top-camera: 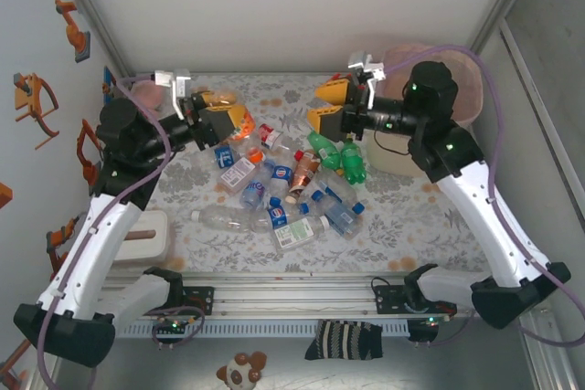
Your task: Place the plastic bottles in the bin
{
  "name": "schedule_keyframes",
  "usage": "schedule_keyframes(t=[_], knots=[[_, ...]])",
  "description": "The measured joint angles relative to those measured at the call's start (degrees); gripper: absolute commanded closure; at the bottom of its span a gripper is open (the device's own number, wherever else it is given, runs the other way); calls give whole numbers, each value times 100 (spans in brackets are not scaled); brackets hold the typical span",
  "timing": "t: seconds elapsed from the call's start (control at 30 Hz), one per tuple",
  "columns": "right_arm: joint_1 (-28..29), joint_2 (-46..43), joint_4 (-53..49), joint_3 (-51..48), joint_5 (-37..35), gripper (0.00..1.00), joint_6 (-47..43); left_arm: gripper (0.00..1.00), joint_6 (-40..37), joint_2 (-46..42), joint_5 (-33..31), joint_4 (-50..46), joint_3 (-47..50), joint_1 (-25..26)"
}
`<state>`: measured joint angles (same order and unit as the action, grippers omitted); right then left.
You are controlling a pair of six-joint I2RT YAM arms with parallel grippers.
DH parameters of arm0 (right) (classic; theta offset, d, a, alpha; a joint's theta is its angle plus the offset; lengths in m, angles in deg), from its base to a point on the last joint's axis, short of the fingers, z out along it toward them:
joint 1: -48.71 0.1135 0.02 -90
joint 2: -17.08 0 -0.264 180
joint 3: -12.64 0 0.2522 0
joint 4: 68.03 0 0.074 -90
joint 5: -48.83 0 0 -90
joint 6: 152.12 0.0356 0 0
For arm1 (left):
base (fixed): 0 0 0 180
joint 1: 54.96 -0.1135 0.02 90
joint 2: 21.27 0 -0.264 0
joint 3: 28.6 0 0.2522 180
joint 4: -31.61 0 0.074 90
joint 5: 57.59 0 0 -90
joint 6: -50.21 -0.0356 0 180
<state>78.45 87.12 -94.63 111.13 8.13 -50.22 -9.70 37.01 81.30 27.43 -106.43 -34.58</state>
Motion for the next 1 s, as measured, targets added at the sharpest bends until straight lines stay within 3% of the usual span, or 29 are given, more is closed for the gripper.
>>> schedule_keyframes(t=[0.67, 0.8, 1.0], knots=[[1362, 203, 219, 0, -262, 21, -400, 60, -570, 584, 667, 564, -911, 1327], [1572, 273, 22, 48, -284, 21, -595, 60, -715, 605, 671, 546, -935, 1458], [1709, 365, -374, 127, -498, 31, -804, 60, -839, 697, 667, 487, -935, 1622]])
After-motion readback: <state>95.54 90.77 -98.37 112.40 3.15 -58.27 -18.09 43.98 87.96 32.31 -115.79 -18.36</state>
